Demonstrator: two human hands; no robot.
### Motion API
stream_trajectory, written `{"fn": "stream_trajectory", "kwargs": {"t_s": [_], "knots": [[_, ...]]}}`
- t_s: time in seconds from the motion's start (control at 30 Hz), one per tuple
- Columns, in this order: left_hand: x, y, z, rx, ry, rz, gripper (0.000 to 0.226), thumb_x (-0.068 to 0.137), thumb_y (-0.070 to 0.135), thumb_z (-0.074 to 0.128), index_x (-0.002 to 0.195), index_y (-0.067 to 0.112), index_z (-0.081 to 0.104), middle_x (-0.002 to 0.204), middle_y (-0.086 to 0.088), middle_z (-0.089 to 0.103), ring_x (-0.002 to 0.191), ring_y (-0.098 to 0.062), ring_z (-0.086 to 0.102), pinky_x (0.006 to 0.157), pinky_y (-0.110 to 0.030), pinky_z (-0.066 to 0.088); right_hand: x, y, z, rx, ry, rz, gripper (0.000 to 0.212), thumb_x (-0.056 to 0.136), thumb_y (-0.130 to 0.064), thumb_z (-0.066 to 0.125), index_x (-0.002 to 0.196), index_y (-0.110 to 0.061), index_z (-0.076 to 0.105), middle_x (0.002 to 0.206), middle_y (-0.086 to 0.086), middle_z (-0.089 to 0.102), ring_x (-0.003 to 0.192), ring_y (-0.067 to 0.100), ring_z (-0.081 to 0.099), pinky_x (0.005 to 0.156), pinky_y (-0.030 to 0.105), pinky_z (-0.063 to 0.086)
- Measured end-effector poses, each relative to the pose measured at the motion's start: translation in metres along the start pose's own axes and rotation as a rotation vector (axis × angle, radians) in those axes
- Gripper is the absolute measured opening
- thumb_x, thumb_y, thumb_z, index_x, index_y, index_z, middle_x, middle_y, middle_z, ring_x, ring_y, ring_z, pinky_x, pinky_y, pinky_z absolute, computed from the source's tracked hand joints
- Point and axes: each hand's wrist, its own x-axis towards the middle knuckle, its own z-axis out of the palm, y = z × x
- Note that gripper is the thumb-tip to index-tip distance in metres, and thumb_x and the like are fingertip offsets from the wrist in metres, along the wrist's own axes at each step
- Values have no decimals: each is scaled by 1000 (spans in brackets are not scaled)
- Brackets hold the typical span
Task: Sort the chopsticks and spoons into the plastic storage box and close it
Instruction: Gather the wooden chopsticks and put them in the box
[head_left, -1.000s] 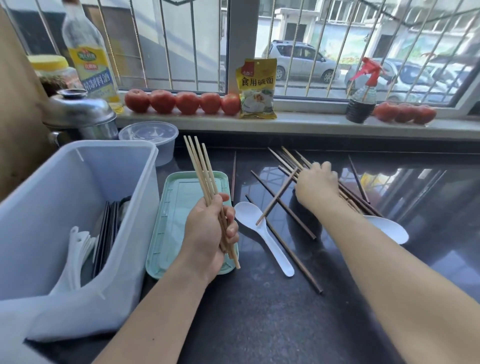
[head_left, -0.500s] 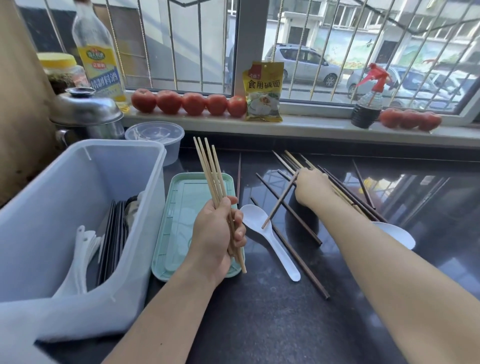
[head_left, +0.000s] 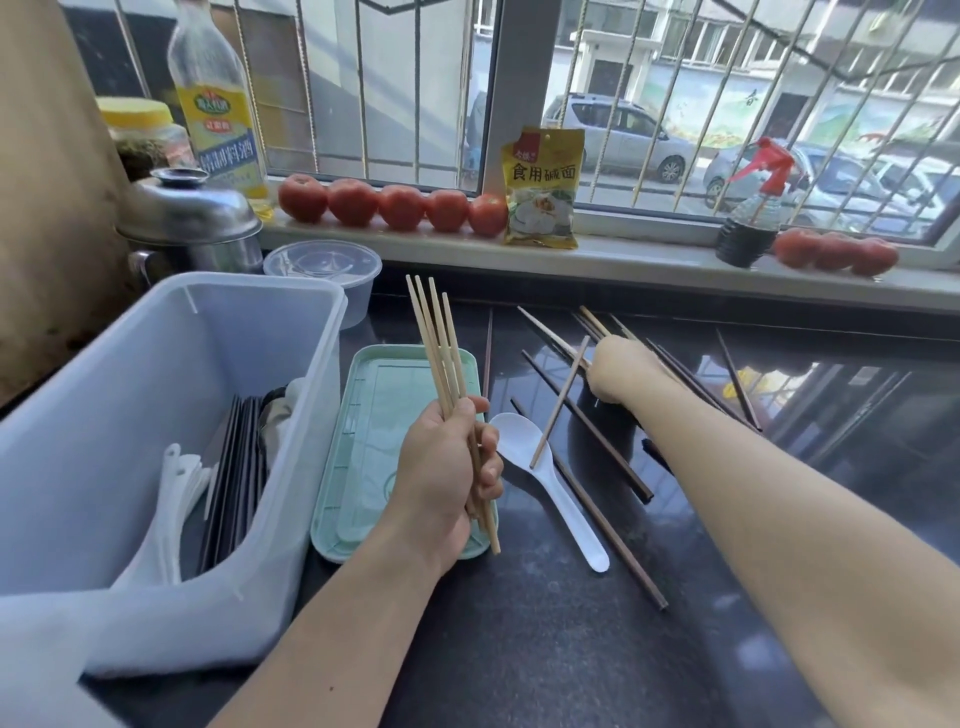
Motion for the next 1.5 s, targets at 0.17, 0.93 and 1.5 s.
{"fn": "stream_trajectory", "kwargs": {"t_s": [0.17,0.93,1.5], "knots": [[0,2,0,2,-36,1,20,111,20,38,113,10,55,62,-1,52,46,-13,37,45,-26,28,-4,-4,4,43,136,8,26,95,-4,51,119,-1,61,117,20,65,107,40,64,75,38,48],[0,3,3,-41,-109,40,23,112,15,37,118,5,56,96,-16,76,88,-30,77,72,-43,64,-41,9,-69,1136,384,17,20,108,-20,42,116,-8,57,101,14,73,86,33,74,81,45,61],[-13,2,11,290,-374,463,31,110,8,38,136,10,56,124,-24,64,110,-48,62,85,-65,56,-161,-35,-13,1571,12,-652,18,104,-4,49,116,-15,55,114,16,69,94,30,71,67,41,60]]}}
